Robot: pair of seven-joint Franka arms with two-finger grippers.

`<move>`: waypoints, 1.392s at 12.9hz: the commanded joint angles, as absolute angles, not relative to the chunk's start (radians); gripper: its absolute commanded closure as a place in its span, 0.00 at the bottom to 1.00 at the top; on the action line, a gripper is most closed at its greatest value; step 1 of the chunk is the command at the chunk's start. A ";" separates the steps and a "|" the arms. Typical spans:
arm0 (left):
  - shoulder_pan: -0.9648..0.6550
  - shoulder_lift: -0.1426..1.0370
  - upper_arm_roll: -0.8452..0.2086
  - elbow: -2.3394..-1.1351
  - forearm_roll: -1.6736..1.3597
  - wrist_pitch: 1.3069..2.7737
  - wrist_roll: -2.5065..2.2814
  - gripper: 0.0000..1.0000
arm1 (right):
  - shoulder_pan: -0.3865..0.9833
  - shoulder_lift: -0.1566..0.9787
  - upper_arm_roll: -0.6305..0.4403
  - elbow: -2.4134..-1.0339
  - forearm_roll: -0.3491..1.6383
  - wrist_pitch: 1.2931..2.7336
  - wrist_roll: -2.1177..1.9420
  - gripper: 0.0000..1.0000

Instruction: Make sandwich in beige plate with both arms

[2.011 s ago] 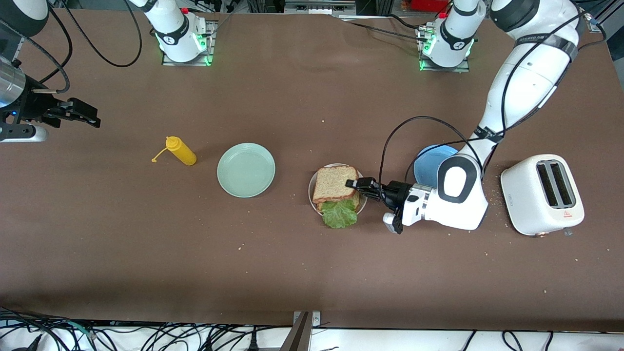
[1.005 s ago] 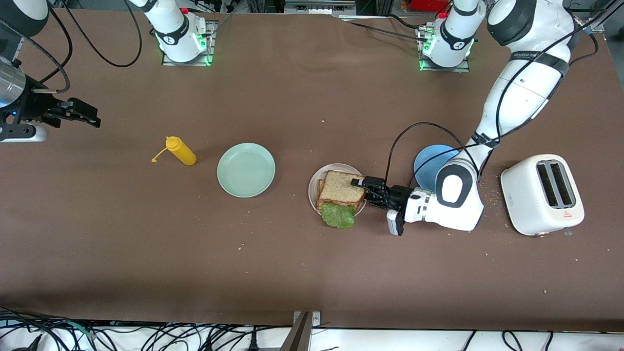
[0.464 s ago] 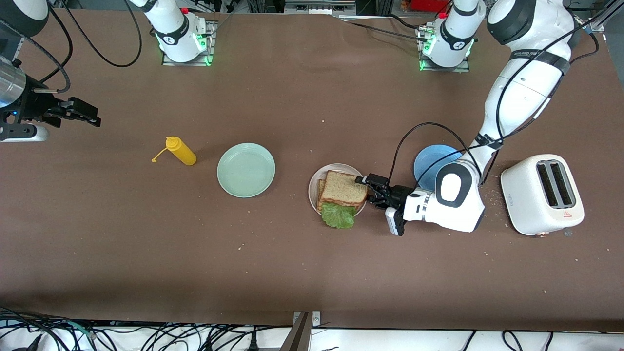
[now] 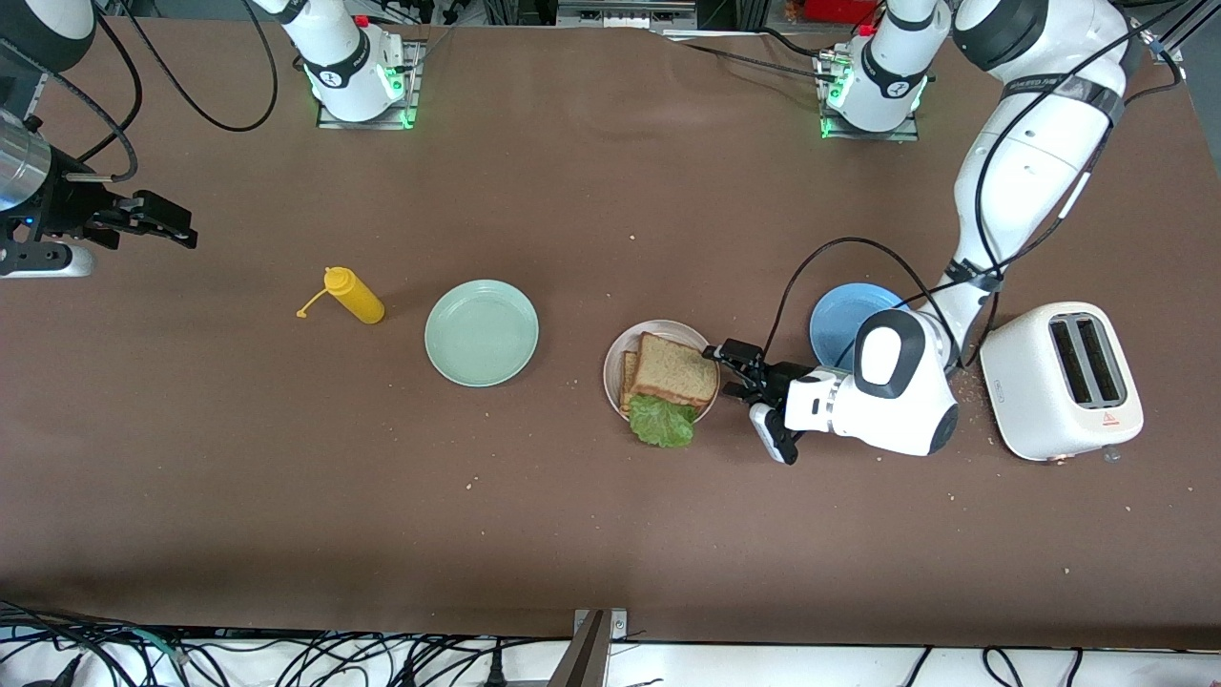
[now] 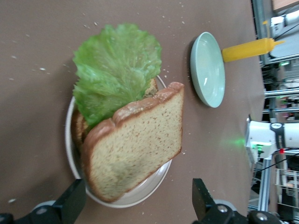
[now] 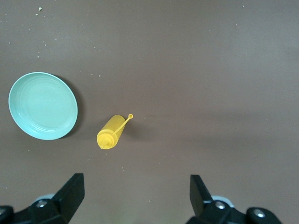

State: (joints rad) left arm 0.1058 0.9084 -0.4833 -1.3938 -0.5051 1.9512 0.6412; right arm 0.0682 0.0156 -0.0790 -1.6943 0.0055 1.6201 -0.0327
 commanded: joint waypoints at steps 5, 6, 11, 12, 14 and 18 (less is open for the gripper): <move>0.095 0.717 -0.471 -1.404 -0.335 1.876 0.496 0.00 | 0.066 0.008 -0.078 -1.695 0.025 1.609 -0.048 0.00; 0.092 0.672 -0.474 -1.407 -0.278 1.864 0.441 0.00 | 0.066 0.009 -0.078 -1.694 0.023 1.609 -0.048 0.00; 0.074 0.467 -0.488 -1.401 -0.068 1.695 0.245 0.00 | 0.066 0.008 -0.077 -1.698 0.012 1.626 -0.048 0.00; 0.037 0.412 -0.473 -1.411 -0.017 1.684 0.247 0.00 | 0.066 0.008 -0.077 -1.701 0.011 1.641 -0.046 0.00; -0.052 0.315 -0.340 -1.459 0.012 1.667 0.248 0.00 | 0.066 0.008 -0.077 -1.707 0.009 1.663 -0.048 0.00; -0.133 0.154 -0.113 -1.554 0.014 1.672 0.221 0.00 | 0.066 -0.005 -0.077 -1.733 0.011 1.697 -0.048 0.00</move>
State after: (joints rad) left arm -0.0756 0.2746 -0.2086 -1.4522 -0.0071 1.6626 0.2462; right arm 0.0683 0.0160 -0.0786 -1.7082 0.0053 1.6777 -0.0353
